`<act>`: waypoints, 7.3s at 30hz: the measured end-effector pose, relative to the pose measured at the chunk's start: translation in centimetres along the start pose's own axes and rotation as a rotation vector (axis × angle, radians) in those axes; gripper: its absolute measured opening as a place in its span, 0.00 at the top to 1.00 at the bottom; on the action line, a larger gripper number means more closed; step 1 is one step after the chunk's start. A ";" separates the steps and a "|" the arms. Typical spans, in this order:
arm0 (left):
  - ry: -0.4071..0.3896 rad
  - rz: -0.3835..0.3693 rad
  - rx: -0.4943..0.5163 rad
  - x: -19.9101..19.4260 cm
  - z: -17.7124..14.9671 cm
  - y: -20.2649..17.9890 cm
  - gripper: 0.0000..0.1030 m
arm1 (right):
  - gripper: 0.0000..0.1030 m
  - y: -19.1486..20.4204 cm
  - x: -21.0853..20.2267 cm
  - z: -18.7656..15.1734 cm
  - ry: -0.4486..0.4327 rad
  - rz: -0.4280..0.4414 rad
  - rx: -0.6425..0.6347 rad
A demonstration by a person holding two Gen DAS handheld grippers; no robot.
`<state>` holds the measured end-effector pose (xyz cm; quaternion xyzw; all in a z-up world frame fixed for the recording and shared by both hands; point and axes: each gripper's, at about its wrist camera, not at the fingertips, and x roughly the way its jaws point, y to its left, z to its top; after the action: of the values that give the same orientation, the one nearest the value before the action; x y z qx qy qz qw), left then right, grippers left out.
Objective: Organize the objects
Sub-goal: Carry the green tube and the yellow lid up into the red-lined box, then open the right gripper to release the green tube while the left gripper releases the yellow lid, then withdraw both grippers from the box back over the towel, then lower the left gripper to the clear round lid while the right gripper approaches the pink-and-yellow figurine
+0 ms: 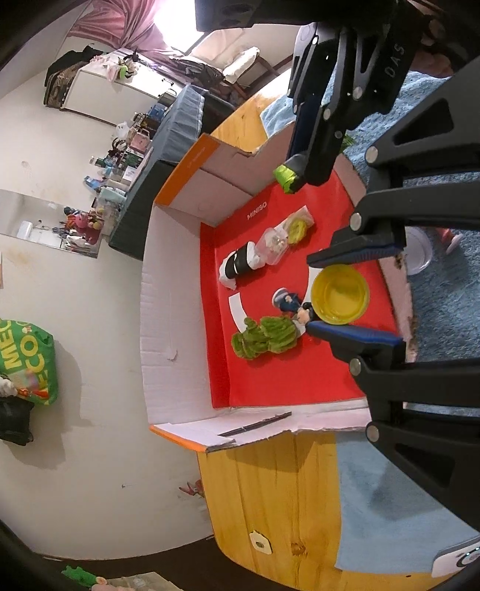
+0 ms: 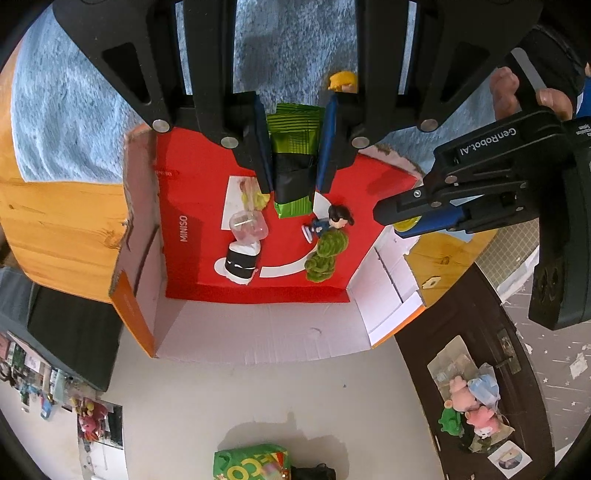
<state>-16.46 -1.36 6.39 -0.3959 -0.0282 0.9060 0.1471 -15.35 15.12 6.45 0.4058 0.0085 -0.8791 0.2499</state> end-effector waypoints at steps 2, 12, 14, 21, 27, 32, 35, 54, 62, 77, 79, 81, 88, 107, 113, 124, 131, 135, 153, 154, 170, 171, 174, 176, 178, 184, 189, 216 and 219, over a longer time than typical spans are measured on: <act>0.006 0.001 0.002 0.4 0.3 0.1 0.70 | 0.78 -0.1 0.5 0.3 0.007 0.000 -0.001; 0.042 0.003 -0.002 2.8 0.8 0.5 0.70 | 0.78 -0.8 2.7 1.3 0.040 0.005 -0.003; 0.051 0.001 -0.006 3.2 0.8 0.7 0.70 | 0.78 -0.9 3.2 1.3 0.052 0.007 -0.002; 0.097 -0.003 0.000 4.9 0.3 0.7 0.69 | 0.78 -1.4 5.1 1.0 0.102 0.016 0.009; 0.129 -0.014 0.010 5.9 -0.2 0.3 0.70 | 0.78 -1.5 6.3 0.8 0.150 0.018 0.002; 0.143 -0.017 0.004 6.6 -0.2 0.6 0.69 | 0.78 -2.4 7.2 0.7 0.178 0.005 0.020; 0.147 -0.012 -0.001 7.2 0.0 0.9 0.69 | 0.78 -2.9 7.3 0.7 0.178 -0.006 0.032; 0.144 -0.003 -0.012 8.3 0.9 1.4 0.69 | 0.78 -4.1 7.7 1.3 0.143 -0.068 0.062; 0.144 -0.003 -0.016 8.5 1.1 1.4 0.69 | 0.78 -4.1 7.9 1.5 0.141 -0.063 0.068; 0.141 0.002 -0.019 8.7 1.4 1.5 0.69 | 0.78 -4.2 8.0 1.7 0.141 -0.057 0.071; 0.140 0.002 -0.019 8.7 1.4 1.5 0.69 | 0.78 -4.2 7.9 1.7 0.141 -0.055 0.072; 0.140 0.003 -0.018 8.7 1.4 1.5 0.68 | 0.77 -4.2 7.9 1.7 0.141 -0.055 0.070; 0.129 0.011 -0.009 8.3 1.3 1.3 0.57 | 0.70 -4.1 7.6 1.6 0.136 -0.051 0.070; 0.077 0.021 -0.015 5.4 1.0 0.9 0.47 | 0.38 -3.0 5.3 1.1 0.096 -0.058 0.045; 0.058 0.028 -0.021 4.0 0.3 1.0 0.38 | 0.38 -2.6 4.2 0.7 0.083 -0.062 0.032; 0.019 0.039 -0.032 1.4 -0.7 1.0 0.28 | 0.31 -1.9 2.4 -0.2 0.065 -0.069 0.021; -0.004 0.044 -0.025 0.2 -1.2 0.6 0.18 | 0.22 -1.6 1.4 -0.7 0.054 -0.075 0.021; -0.012 0.047 -0.020 -0.3 -1.5 0.4 0.12 | 0.21 -1.3 0.8 -1.0 0.047 -0.078 0.019; -0.019 0.081 -0.034 -2.5 -4.2 0.0 0.02 | 0.09 -0.1 -1.8 -3.4 0.027 -0.090 0.010; -0.018 0.083 -0.034 -2.6 -4.4 0.0 0.02 | 0.09 -0.1 -2.0 -3.5 0.026 -0.091 0.010; 0.003 0.101 -0.055 -3.6 -8.0 0.5 0.00 | 0.09 1.6 -2.4 -6.8 0.041 -0.091 -0.001; 0.006 0.104 -0.055 -3.5 -8.2 0.6 0.00 | 0.09 1.7 -2.3 -7.0 0.045 -0.090 0.000; 0.016 0.109 -0.056 -3.2 -8.8 0.7 0.00 | 0.09 1.8 -1.9 -7.6 0.054 -0.090 -0.003; 0.027 0.112 -0.058 -3.0 -9.2 0.8 0.00 | 0.09 1.9 -1.7 -8.0 0.062 -0.090 -0.005; 0.039 0.112 -0.058 -2.7 -9.7 0.9 0.00 | 0.08 1.9 -1.5 -8.3 0.072 -0.094 -0.010; 0.063 0.125 -0.070 -2.3 -10.6 1.5 0.00 | 0.06 2.4 -0.6 -8.9 0.095 -0.095 -0.024; 0.065 0.141 -0.083 -2.6 -10.8 2.4 0.00 | 0.06 3.5 0.5 -8.9 0.115 -0.083 -0.052; 0.070 0.079 0.015 -0.6 -8.6 -0.2 0.00 | 0.05 -1.7 2.4 -7.7 0.116 -0.210 0.028; 0.081 0.066 0.055 0.2 -8.2 -1.3 0.00 | 0.05 -1.4 2.5 -7.5 0.120 -0.193 0.002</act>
<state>-10.33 -0.56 0.82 -0.4287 0.0155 0.8941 0.1290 -12.04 16.89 -0.65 0.4551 0.0614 -0.8733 0.1626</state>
